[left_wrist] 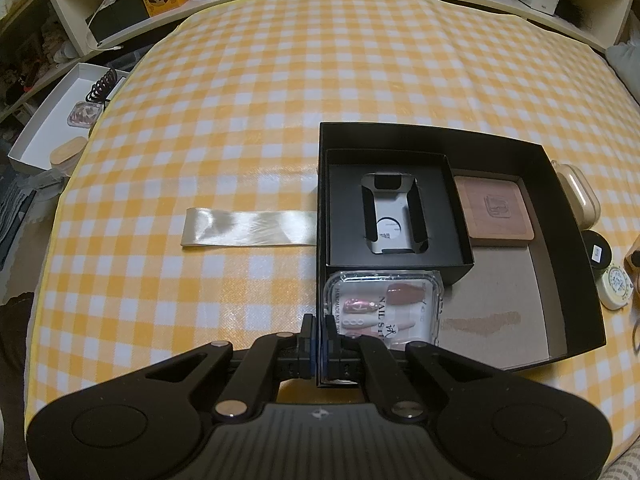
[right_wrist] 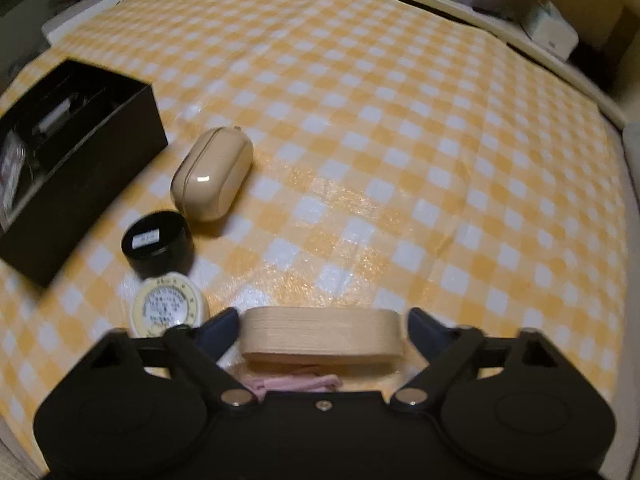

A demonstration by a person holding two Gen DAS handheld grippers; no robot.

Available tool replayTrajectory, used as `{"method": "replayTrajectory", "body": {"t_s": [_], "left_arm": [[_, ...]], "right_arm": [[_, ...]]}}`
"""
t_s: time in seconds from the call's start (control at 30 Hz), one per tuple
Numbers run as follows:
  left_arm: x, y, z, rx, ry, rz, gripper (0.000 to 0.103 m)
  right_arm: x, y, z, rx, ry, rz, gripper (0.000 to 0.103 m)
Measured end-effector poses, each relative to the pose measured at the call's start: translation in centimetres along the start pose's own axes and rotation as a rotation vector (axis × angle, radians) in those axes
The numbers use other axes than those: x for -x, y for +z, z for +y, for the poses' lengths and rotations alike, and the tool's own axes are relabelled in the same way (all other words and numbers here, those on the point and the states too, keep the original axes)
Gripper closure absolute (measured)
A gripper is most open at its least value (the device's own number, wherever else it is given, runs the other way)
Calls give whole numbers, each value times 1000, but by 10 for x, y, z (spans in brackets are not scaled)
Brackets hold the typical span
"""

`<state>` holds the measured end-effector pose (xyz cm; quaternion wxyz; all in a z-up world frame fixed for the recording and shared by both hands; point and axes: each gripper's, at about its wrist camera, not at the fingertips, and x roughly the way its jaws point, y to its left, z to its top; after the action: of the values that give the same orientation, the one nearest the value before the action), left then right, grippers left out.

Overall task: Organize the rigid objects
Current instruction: 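Grasp the wooden oval block with the right gripper, then place the wooden oval block in the tray beside the nail-tip case, release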

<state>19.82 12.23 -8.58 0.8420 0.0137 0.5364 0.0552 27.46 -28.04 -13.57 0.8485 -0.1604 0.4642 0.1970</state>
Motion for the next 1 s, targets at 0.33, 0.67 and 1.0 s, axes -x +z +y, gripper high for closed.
{"method": "replayTrajectory", "body": {"t_s": [0.33, 0.67, 1.0], "left_arm": [[0, 0, -1, 1, 1, 0, 100], [0, 0, -1, 0, 2, -1, 100], [0, 0, -3, -2, 3, -1, 100]], "right_arm": [[1, 11, -17, -250, -74, 19, 16], [5, 23, -5, -298, -125, 16, 16], [56, 62, 78, -379, 165, -157, 16]]}}
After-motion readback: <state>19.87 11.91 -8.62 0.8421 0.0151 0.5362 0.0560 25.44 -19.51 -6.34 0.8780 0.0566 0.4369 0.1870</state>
